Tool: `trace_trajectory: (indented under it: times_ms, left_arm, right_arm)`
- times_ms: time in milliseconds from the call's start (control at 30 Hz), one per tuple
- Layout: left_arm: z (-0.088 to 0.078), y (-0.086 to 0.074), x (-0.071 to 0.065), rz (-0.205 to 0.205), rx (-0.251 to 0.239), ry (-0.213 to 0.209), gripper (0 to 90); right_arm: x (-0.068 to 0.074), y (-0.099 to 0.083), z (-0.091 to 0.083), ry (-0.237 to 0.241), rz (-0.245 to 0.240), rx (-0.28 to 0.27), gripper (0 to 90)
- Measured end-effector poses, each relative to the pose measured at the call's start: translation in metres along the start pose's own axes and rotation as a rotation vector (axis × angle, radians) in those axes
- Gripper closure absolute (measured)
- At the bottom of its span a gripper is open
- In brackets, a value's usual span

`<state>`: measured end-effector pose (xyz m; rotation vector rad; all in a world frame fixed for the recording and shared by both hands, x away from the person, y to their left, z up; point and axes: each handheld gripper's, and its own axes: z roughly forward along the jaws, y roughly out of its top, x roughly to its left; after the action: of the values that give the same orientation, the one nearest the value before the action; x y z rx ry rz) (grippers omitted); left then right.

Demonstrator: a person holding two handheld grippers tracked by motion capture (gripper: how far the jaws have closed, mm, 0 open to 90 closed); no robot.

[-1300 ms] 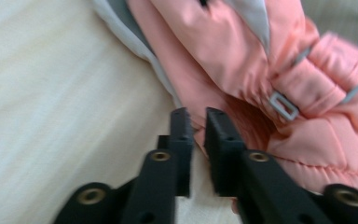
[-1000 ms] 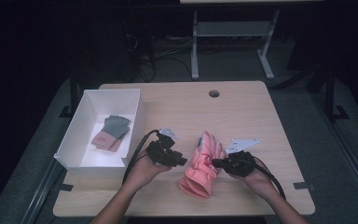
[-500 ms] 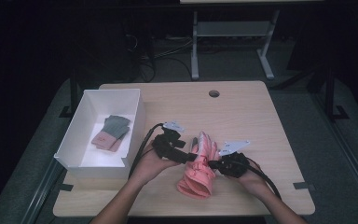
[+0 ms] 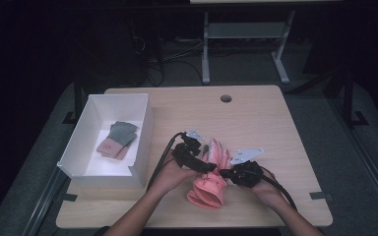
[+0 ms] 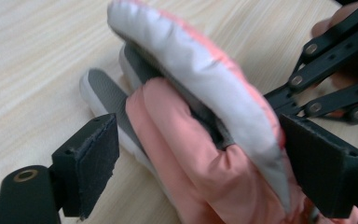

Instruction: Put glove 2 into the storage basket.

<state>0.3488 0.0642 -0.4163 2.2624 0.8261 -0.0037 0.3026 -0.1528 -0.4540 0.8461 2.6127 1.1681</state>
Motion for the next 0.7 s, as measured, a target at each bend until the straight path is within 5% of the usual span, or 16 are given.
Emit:
trace_trajectory:
  times_ms: [700]
  left_arm:
    - [0.02,-0.027,0.021,-0.158,0.033,-0.111,12.9]
  right_arm:
    - [0.002,-0.001,0.002,-0.008,-0.02,0.017,90.0]
